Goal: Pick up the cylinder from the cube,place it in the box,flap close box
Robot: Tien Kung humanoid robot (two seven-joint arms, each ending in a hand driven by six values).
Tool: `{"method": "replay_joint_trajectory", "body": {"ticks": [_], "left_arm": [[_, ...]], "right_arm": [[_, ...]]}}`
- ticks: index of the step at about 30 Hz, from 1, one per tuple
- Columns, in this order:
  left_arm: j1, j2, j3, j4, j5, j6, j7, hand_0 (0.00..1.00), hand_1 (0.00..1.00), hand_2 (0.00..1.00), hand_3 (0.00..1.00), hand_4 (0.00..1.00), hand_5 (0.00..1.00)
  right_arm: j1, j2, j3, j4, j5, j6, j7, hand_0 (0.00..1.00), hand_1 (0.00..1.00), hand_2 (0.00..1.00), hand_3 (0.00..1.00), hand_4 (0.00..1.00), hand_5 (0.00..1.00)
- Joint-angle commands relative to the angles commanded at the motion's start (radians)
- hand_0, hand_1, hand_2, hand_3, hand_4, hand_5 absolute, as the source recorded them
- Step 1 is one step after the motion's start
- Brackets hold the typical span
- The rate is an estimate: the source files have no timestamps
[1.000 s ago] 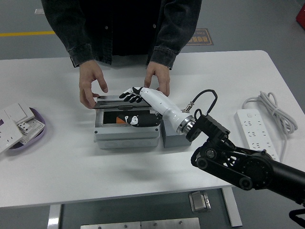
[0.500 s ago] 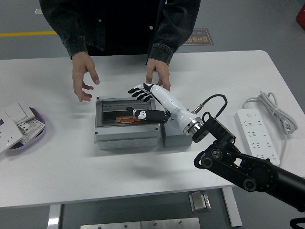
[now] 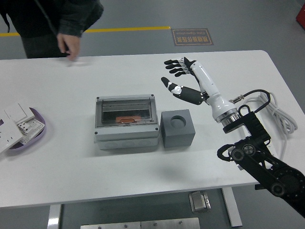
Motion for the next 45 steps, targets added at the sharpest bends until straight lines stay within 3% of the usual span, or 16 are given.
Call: {"method": "replay_joint_trajectory", "body": {"ticks": [6,12,14,15,22,30,38,45], "left_arm": [[0.005,-0.003,0.006,0.000,-0.007,0.002,-0.001,0.601,0.587,0.562,0.595,0.663,0.281],[0.005,-0.002,0.004,0.000,0.014,-0.003,0.003,0.601,0.586,0.562,0.595,0.664,0.282],[0.005,0.000,0.002,0.000,0.018,-0.004,0.002,0.601,0.586,0.562,0.595,0.664,0.282],[0.006,0.001,0.004,0.000,0.015,-0.004,0.001,0.601,0.587,0.562,0.597,0.663,0.281],[0.023,0.011,0.006,0.000,-0.066,0.016,-0.027,0.600,0.588,0.563,0.596,0.663,0.279],[0.017,0.026,-0.017,0.000,-0.063,0.018,-0.034,0.601,0.587,0.563,0.597,0.663,0.279],[0.019,0.017,-0.021,0.000,-0.066,0.017,-0.036,0.601,0.586,0.562,0.597,0.664,0.278],[0.020,0.016,-0.013,0.000,-0.063,0.014,-0.031,0.601,0.587,0.563,0.599,0.665,0.274]], "right_arm": [[-0.113,0.057,0.180,-0.050,0.151,0.051,0.097,0.576,0.610,0.653,0.679,0.690,0.352],[-0.204,0.071,0.308,-0.089,0.292,0.088,0.150,0.593,0.616,0.654,0.680,0.682,0.339],[-0.219,0.079,0.309,-0.098,0.341,0.095,0.191,0.593,0.616,0.654,0.680,0.682,0.339],[-0.222,0.084,0.306,-0.100,0.358,0.095,0.206,0.668,0.633,0.655,0.680,0.683,0.326],[-0.229,0.126,0.293,-0.096,0.451,0.098,0.327,0.682,0.638,0.654,0.673,0.686,0.319],[-0.237,0.114,0.287,-0.112,0.492,0.104,0.339,0.687,0.630,0.635,0.651,0.686,0.321],[-0.245,0.140,0.284,-0.122,0.502,0.111,0.338,0.691,0.628,0.634,0.653,0.686,0.319],[-0.253,0.129,0.307,-0.123,0.519,0.120,0.336,0.673,0.624,0.607,0.649,0.693,0.315]]}}
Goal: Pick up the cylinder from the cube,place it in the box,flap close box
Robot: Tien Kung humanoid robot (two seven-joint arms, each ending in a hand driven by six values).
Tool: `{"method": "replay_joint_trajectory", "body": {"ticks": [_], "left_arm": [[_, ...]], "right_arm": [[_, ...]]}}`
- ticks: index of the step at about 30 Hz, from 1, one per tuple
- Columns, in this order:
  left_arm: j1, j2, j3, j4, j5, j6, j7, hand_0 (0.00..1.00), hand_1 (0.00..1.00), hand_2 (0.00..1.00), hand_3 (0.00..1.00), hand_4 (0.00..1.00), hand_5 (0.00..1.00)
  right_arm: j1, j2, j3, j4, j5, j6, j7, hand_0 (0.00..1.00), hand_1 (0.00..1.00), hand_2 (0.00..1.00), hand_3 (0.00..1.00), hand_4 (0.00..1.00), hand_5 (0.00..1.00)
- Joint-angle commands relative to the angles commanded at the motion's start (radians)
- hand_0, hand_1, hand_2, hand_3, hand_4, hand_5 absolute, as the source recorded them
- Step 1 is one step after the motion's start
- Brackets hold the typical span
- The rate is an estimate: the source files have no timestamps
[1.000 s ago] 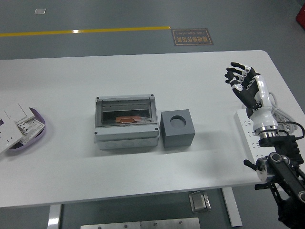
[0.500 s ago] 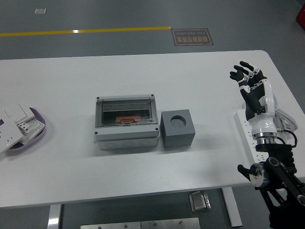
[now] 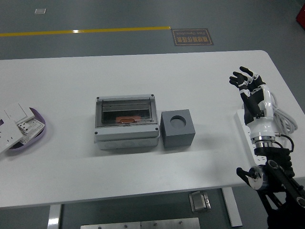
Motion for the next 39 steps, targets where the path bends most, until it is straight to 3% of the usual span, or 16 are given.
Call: {"method": "replay_joint_trajectory", "body": {"ticks": [39], "left_arm": [[-0.022,-0.017,0.015,0.000,0.002,-0.006,0.007,0.601,0.586,0.563,0.600,0.664,0.270]], "right_arm": [[-0.002,0.016,0.067,0.005,-0.049,0.015,-0.014,0.672,0.617,0.609,0.651,0.702,0.310]]}}
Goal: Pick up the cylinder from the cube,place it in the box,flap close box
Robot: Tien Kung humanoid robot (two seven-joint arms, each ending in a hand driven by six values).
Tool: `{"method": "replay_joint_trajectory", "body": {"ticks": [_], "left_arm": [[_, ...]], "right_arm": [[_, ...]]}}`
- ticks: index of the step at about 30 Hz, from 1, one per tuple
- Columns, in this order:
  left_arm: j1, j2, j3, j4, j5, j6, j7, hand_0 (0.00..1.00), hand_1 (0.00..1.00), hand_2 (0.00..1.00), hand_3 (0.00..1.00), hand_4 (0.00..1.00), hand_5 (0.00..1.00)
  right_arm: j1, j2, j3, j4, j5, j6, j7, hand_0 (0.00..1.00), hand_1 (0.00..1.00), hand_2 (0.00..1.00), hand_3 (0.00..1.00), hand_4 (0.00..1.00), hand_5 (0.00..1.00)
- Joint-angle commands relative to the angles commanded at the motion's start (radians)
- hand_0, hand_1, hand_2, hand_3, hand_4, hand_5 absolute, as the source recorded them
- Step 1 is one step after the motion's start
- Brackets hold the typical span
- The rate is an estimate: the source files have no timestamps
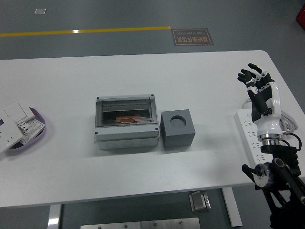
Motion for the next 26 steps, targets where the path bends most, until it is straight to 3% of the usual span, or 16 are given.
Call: {"method": "replay_joint_trajectory", "body": {"ticks": [26], "left_arm": [[-0.005,0.003,-0.012,0.000,0.008,0.003,0.006,0.601,0.586,0.563,0.601,0.665,0.271]], "right_arm": [[0.004,0.004,0.004,-0.007,-0.004,-0.021,0.012,0.666,0.621,0.632,0.648,0.701,0.312]]}}
